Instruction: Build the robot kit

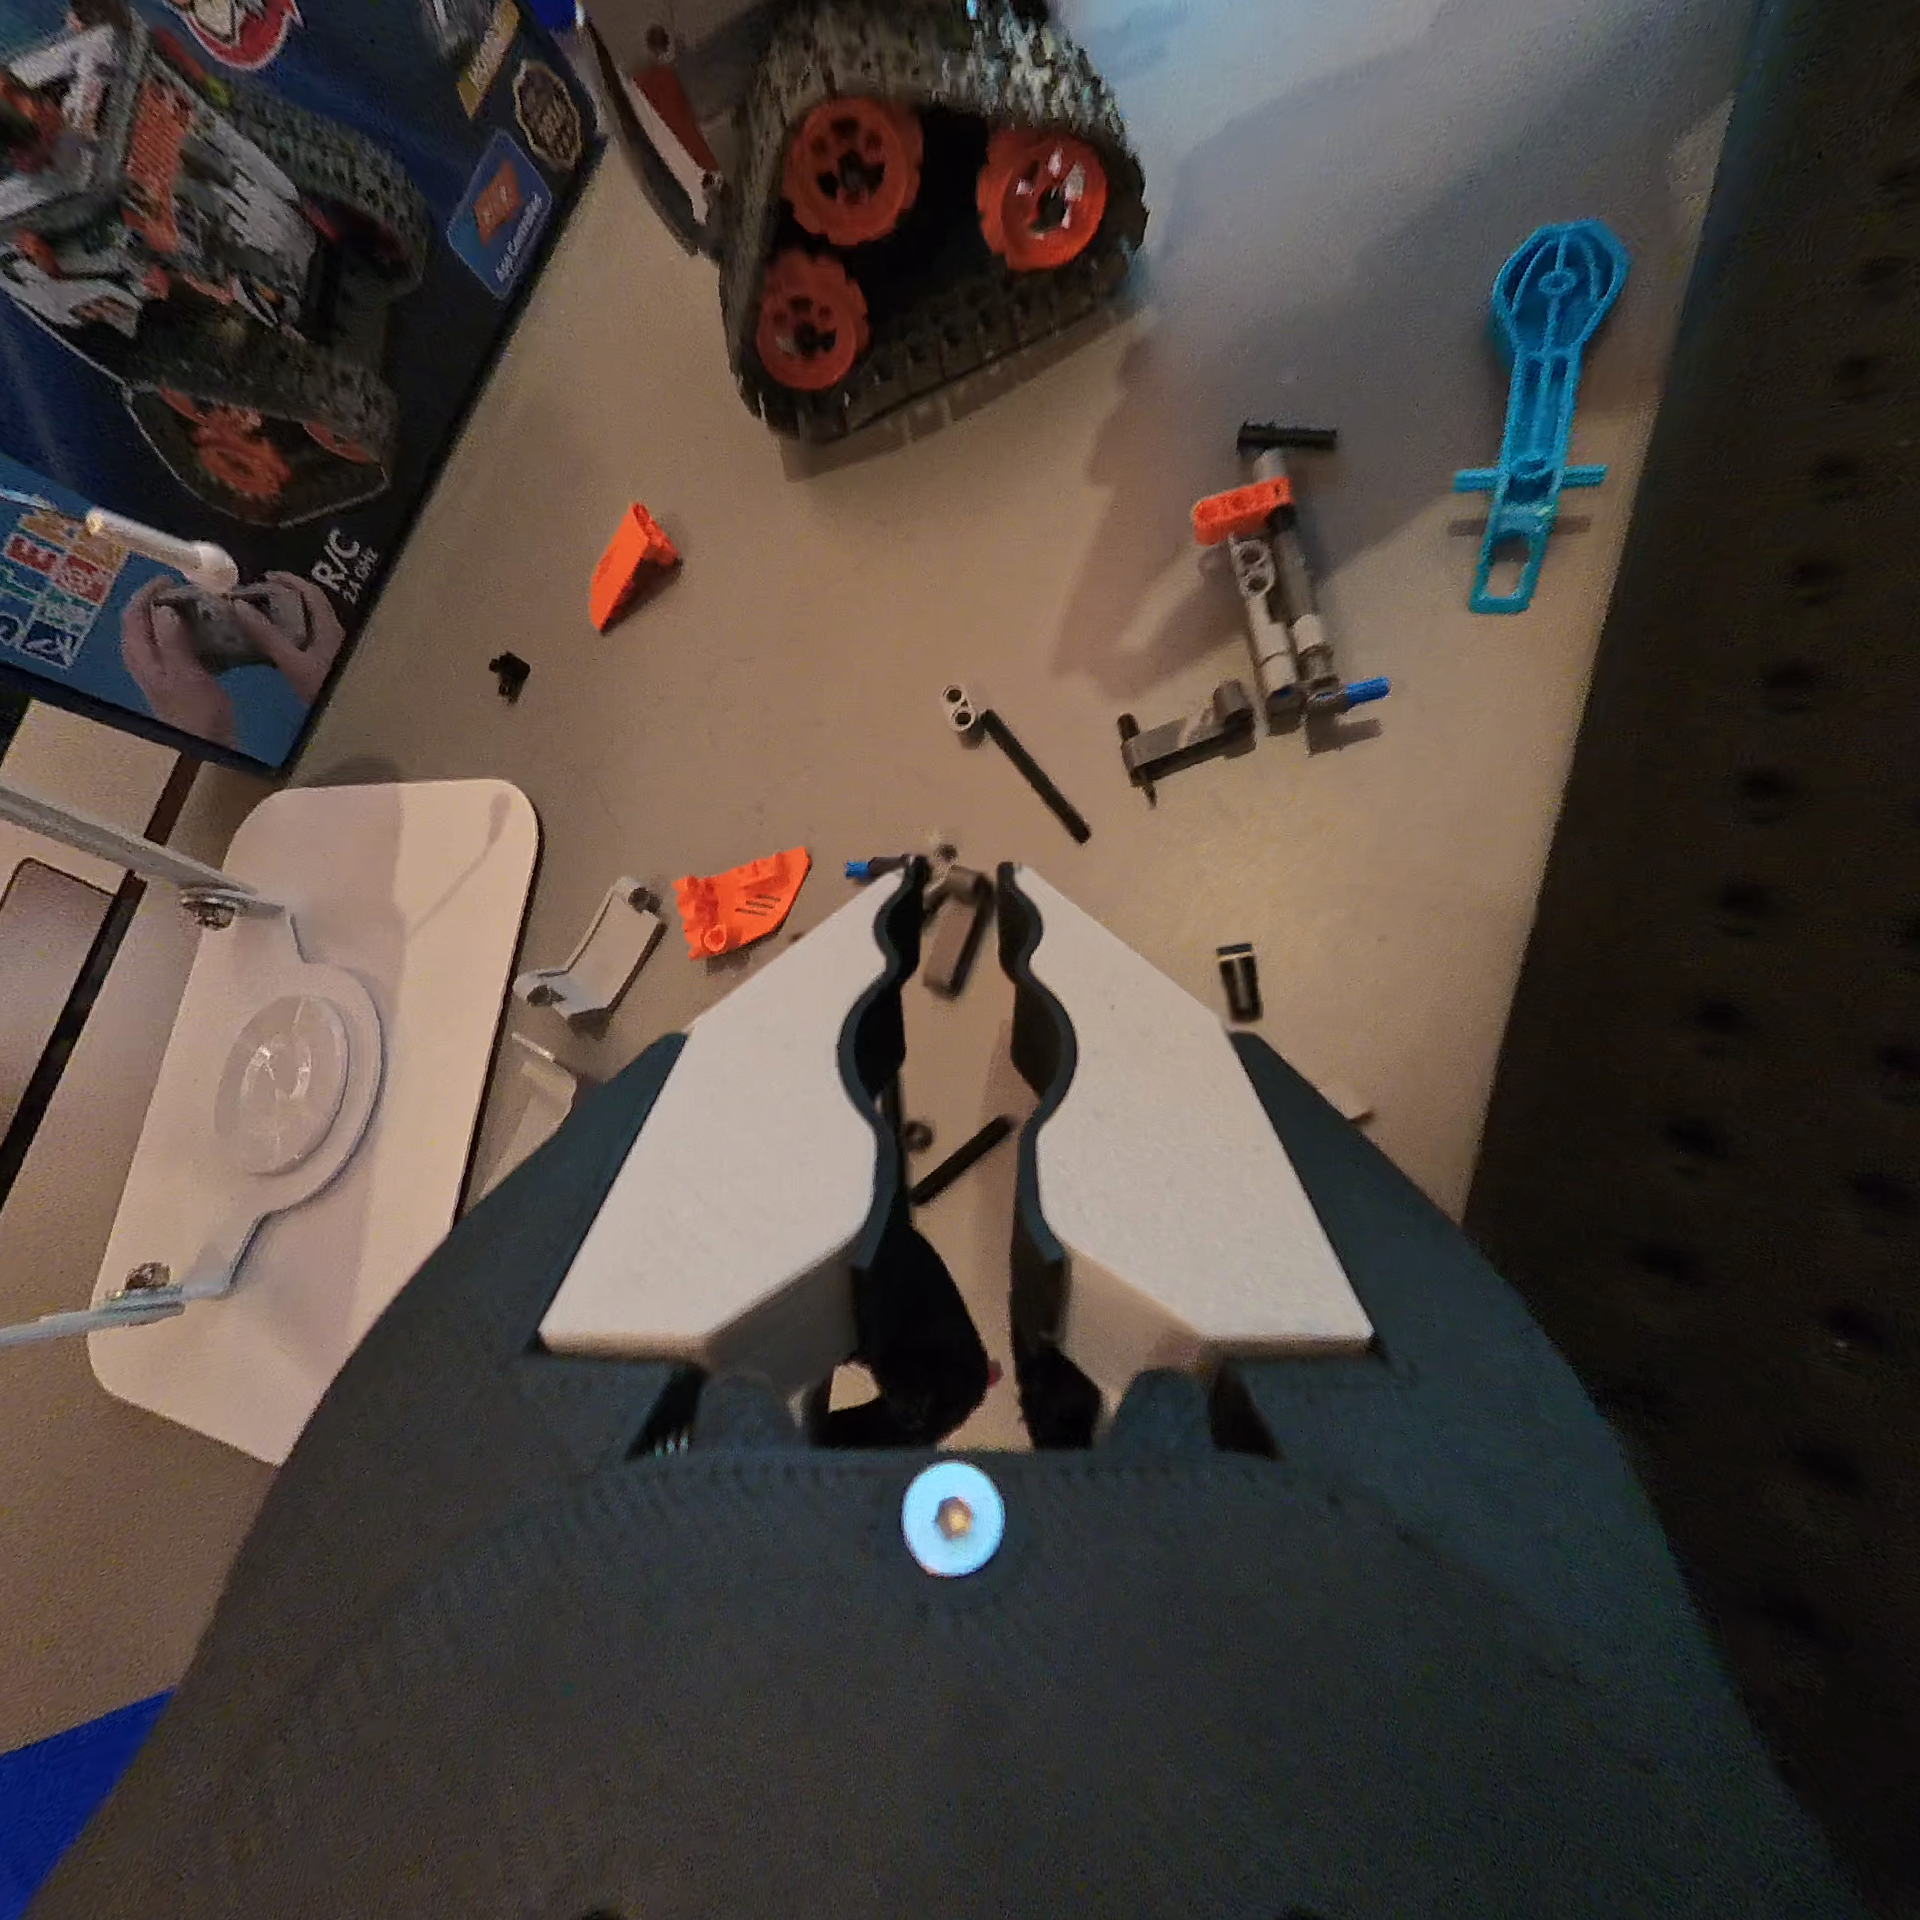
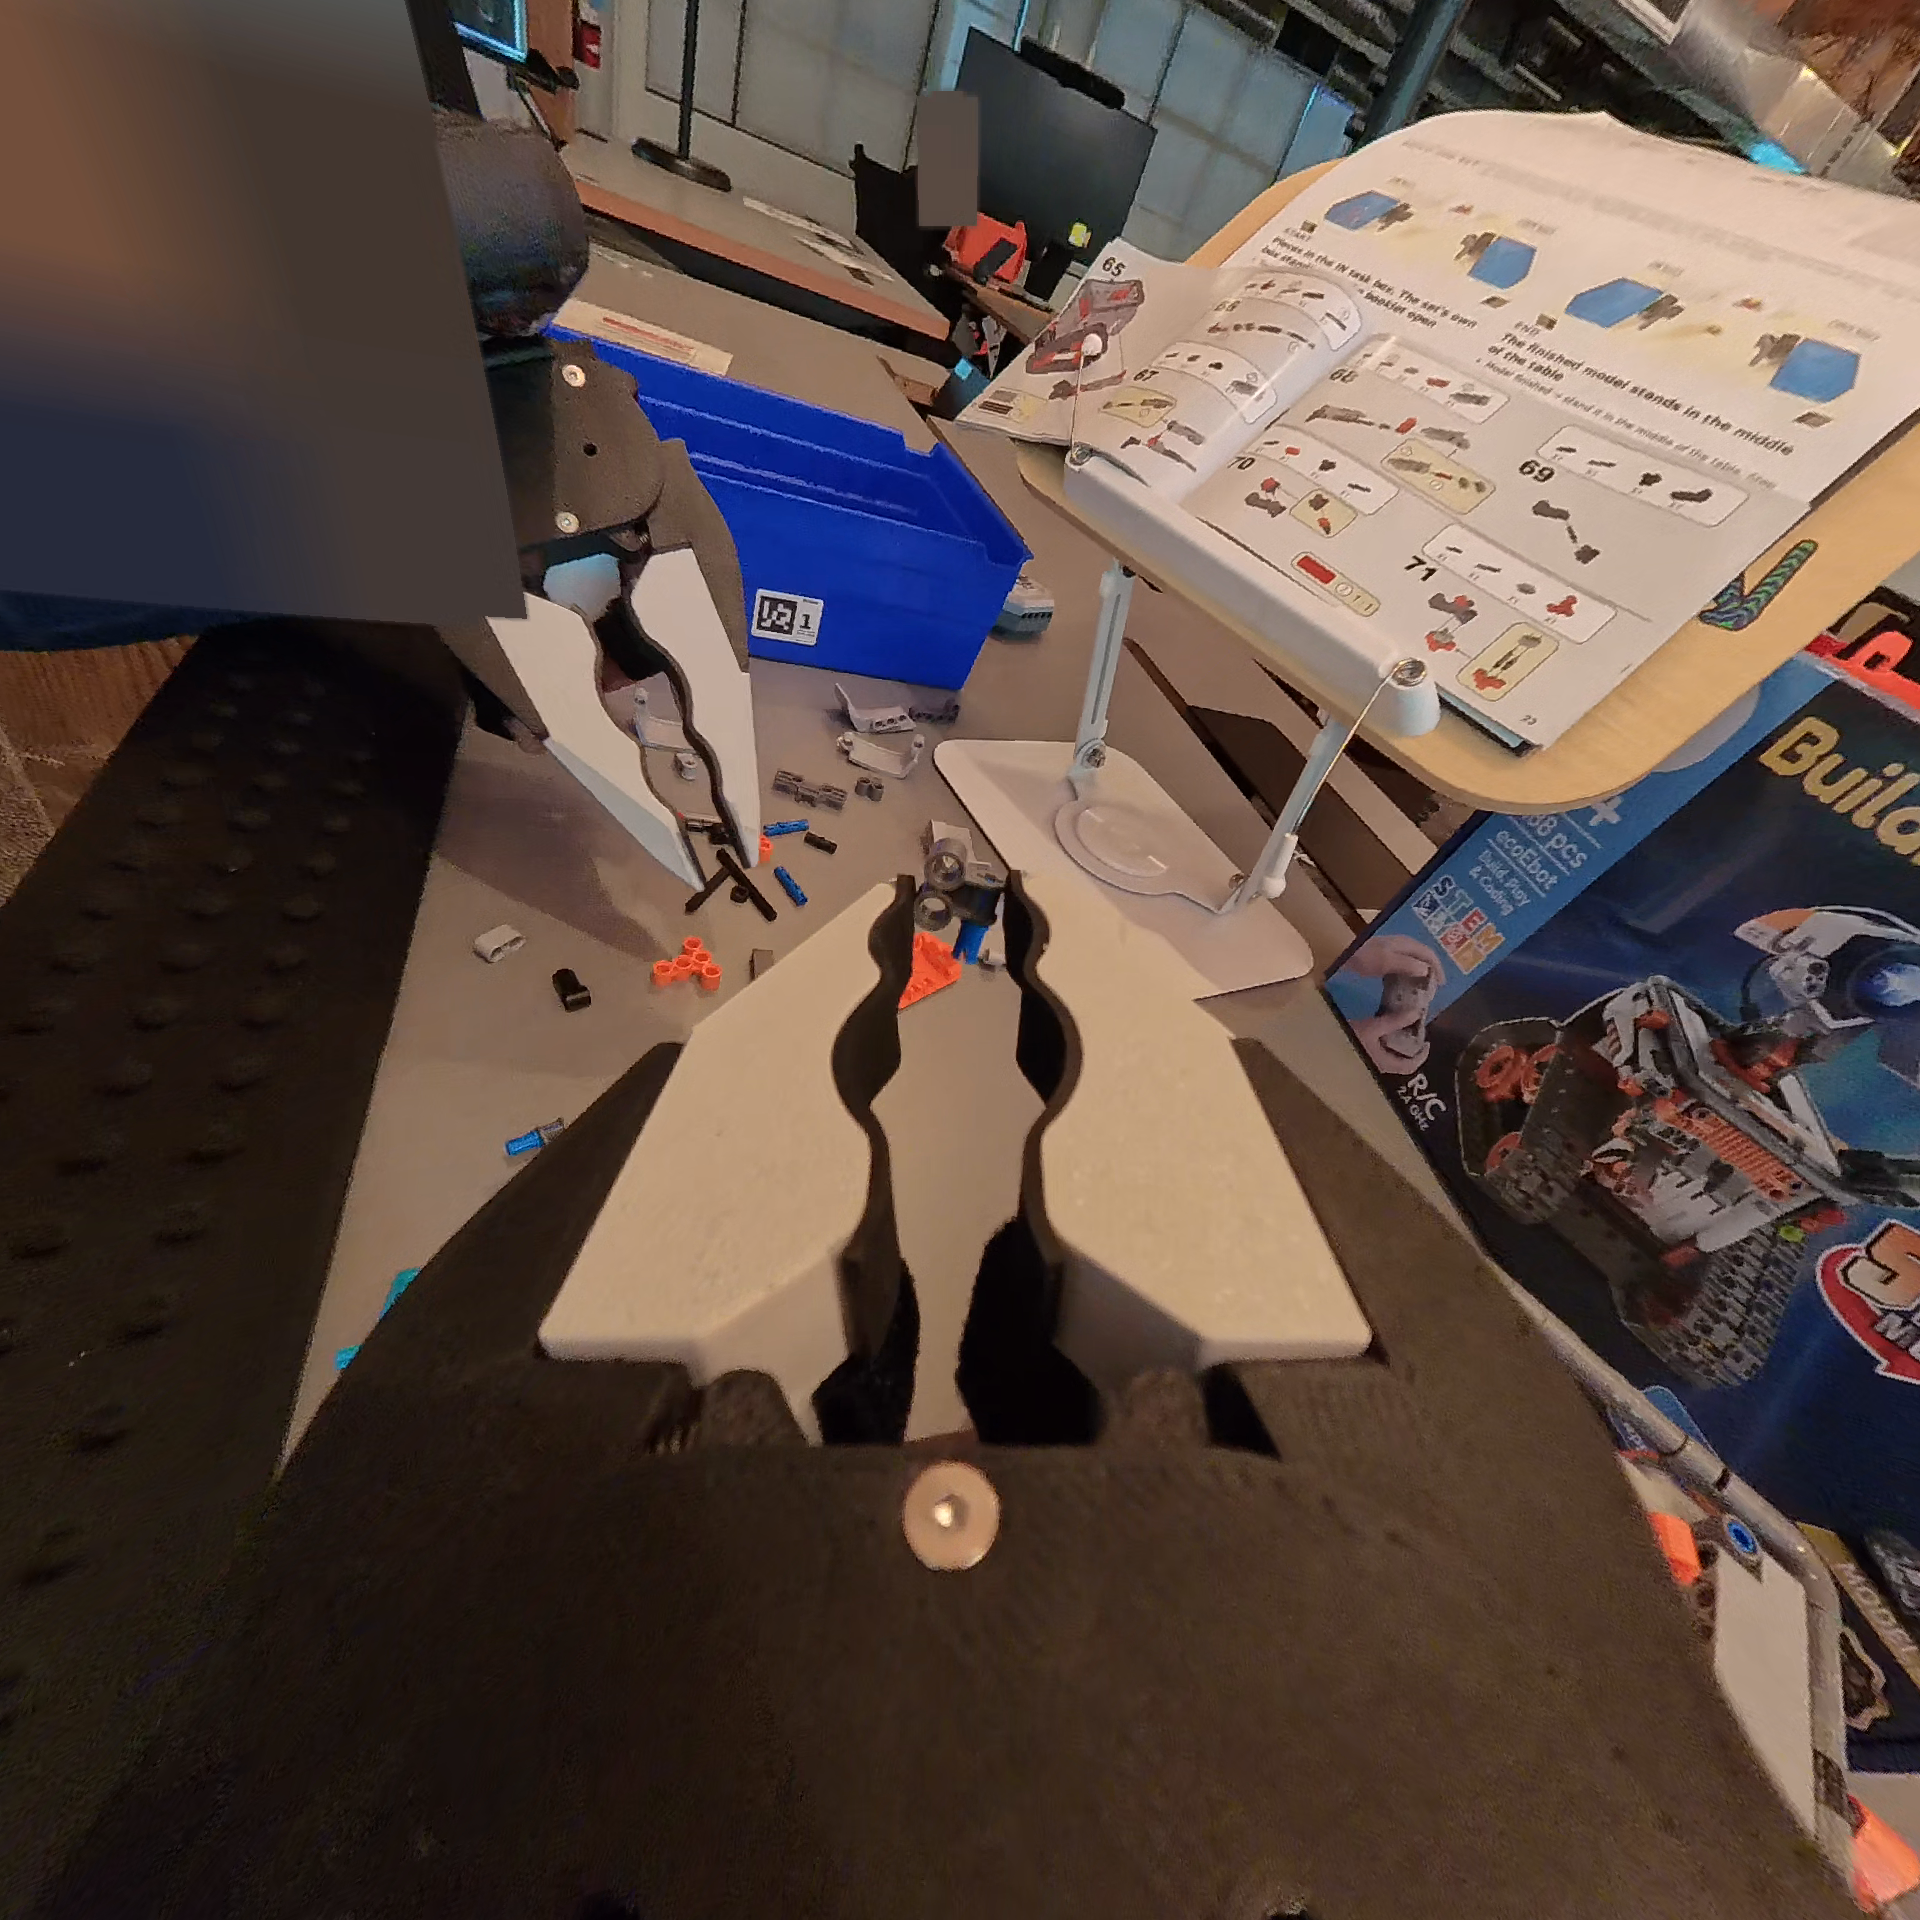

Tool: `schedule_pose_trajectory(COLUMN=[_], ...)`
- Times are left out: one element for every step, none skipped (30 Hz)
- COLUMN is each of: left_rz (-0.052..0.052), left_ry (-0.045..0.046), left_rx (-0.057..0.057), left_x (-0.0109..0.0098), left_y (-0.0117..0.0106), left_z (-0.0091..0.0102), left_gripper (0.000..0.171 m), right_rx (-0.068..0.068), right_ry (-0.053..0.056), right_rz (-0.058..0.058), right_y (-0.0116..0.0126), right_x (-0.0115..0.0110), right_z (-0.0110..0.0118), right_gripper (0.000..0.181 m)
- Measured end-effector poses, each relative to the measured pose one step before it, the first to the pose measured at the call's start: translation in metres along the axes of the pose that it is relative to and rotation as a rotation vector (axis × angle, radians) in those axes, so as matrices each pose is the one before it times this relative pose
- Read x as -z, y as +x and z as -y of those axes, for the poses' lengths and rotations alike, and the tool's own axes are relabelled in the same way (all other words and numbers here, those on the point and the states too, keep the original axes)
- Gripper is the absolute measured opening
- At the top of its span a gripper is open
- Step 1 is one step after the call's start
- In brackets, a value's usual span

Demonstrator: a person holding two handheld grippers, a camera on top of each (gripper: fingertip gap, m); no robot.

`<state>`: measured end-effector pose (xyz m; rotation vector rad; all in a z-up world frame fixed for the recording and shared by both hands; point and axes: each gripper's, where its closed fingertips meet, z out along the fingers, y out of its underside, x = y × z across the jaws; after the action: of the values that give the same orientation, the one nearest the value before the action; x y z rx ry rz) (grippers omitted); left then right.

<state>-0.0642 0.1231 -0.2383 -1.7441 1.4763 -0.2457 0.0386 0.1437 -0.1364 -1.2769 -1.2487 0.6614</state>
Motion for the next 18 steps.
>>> schedule_pose_trajectory(left_rz=[0.0109,-0.0024,-0.0053,0.0030,-0.0176,-0.0264,-0.0108,-0.0093,-0.0116,0.0075,0.0156,-0.0107,-0.0302,-0.0153,-0.0071,-0.0170,-0.0201,-0.0158], left_ry=[-0.02933,-0.04485,-0.03302,-0.00750,-0.00445,-0.00291,0.00671,0.00473,-0.00543,-0.00939,-0.00284,0.00235,0.00399,0.00975,0.01184,0.01365,0.01894,0.02320], left_rx=[-0.0129,-0.0210,-0.0146,0.0001,0.0071,-0.0017,-0.0038,0.0030,-0.0008,-0.0065,0.0012,0.0079,0.0000,-0.0103,-0.0048,-0.0065,-0.0134,-0.0096], left_x=[-0.00129,-0.00179,-0.00170,-0.00078,-0.00033,0.00058,0.00151,0.00204,0.00209,0.00206,0.00166,0.00044,-0.00072,-0.00139,-0.00176,-0.00189,-0.00238,-0.00334], left_y=[-0.00368,-0.00109,-0.00008,-0.00164,0.00152,0.00351,0.00154,0.00110,0.00191,-0.00101,-0.00306,0.00111,0.00532,0.00430,0.00310,0.00506,0.00579,0.00473], left_z=[-0.00643,-0.00862,-0.00616,-0.00177,-0.00107,-0.00068,0.00103,0.00087,-0.00083,-0.00126,-0.00005,0.00110,0.00200,0.00381,0.00548,0.00671,0.00852,0.00994], left_gripper=[0.012,0.012,0.013,0.012,0.013,0.013,0.013,0.013,0.014,0.014,0.014,0.015,0.017,0.017,0.017,0.019,0.019,0.019], right_rx=[-0.0047,-0.0057,-0.0064,-0.0068,-0.0040,0.0006,0.0012,-0.0010,-0.0017,-0.0005,-0.0002,-0.0020,-0.0030,-0.0025,-0.0013,0.0006,0.0009,-0.0016], right_ry=[-0.0019,-0.0036,-0.0020,-0.0008,-0.0023,-0.0040,-0.0031,-0.0010,-0.0011,-0.0015,-0.0001,0.0006,0.0002,-0.0020,-0.0053,-0.0070,-0.0049,-0.0008], right_rz=[0.0041,0.0044,0.0029,0.0033,0.0035,0.0031,0.0027,0.0025,0.0026,0.0002,-0.0017,0.0010,0.0047,0.0055,0.0014,0.0011,0.0024,0.0007], right_y=[0.00015,0.00016,0.00047,0.00036,0.00018,0.00011,0.00000,0.00000,0.00006,0.00042,0.00069,0.00054,-0.00002,-0.00006,0.00045,0.00039,0.00013,0.00038], right_x=[0.00003,0.00006,0.00010,0.00009,0.00009,0.00013,0.00037,0.00053,0.00053,0.00068,0.00068,0.00074,0.00086,0.00095,0.00110,0.00139,0.00167,0.00165], right_z=[-0.00113,-0.00117,-0.00101,-0.00063,-0.00081,-0.00099,-0.00077,-0.00036,-0.00031,-0.00037,0.00013,0.00021,0.00013,-0.00039,-0.00089,-0.00153,-0.00131,-0.00076], right_gripper=[0.014,0.014,0.014,0.014,0.014,0.014,0.014,0.015,0.014,0.014,0.015,0.015,0.015,0.015,0.014,0.015,0.015,0.015])
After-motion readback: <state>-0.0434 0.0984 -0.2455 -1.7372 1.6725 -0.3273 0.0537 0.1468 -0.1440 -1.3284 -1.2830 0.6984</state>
